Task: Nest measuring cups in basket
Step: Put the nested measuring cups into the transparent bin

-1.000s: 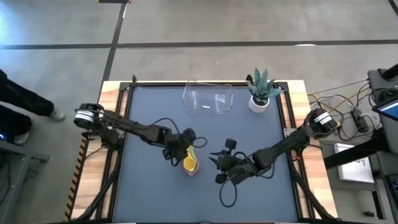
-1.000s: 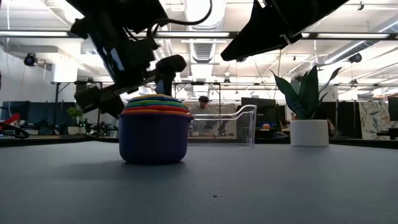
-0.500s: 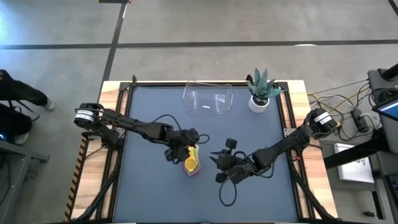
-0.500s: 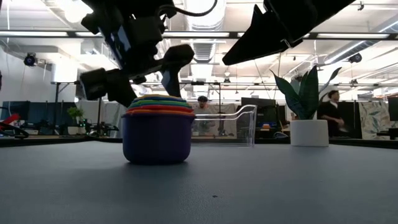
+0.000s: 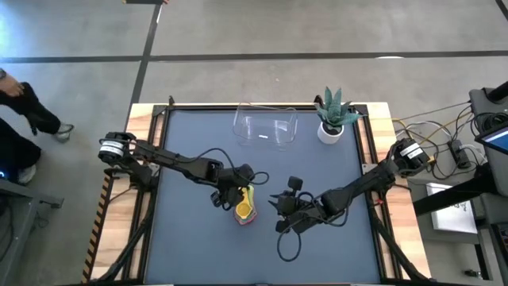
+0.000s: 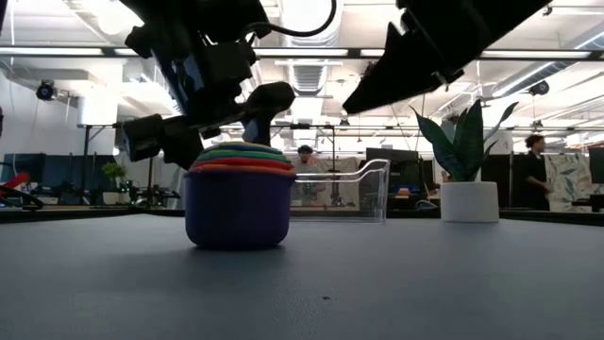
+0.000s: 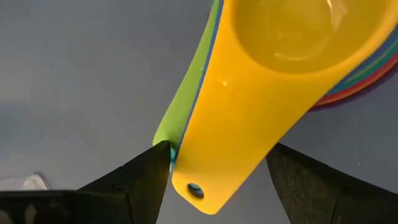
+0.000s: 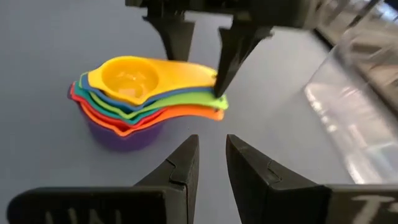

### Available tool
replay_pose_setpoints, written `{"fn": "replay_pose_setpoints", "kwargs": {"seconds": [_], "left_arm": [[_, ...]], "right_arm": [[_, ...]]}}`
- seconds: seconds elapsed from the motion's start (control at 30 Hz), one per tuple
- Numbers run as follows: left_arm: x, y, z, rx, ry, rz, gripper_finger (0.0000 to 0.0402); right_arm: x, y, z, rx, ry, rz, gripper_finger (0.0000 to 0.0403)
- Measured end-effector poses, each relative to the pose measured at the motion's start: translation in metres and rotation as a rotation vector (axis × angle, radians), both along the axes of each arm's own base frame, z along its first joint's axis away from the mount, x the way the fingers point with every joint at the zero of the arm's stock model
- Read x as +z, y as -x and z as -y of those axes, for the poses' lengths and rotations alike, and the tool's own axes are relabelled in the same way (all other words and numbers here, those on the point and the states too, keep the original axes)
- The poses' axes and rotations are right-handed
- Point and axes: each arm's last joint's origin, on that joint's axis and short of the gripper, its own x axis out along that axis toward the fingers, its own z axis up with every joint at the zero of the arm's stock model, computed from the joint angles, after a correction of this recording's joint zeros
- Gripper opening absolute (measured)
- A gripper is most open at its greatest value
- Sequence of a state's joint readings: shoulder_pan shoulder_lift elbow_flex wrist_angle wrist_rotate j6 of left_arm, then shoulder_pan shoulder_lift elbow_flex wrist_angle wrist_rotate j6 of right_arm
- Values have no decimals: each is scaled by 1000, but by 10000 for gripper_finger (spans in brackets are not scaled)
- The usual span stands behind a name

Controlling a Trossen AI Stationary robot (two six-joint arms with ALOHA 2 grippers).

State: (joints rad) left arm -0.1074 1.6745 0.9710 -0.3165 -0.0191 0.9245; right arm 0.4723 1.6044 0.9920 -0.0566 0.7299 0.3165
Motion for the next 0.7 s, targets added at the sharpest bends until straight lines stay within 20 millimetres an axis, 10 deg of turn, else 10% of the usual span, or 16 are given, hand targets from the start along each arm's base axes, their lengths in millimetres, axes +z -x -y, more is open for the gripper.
{"fn": "replay_pose_setpoints", "kwargs": {"seconds": [0.7], "left_arm": [[8,0,-1,40,-27,44,247]], "right_arm": [[-34,-44,52,23,-185,-10,9]]}}
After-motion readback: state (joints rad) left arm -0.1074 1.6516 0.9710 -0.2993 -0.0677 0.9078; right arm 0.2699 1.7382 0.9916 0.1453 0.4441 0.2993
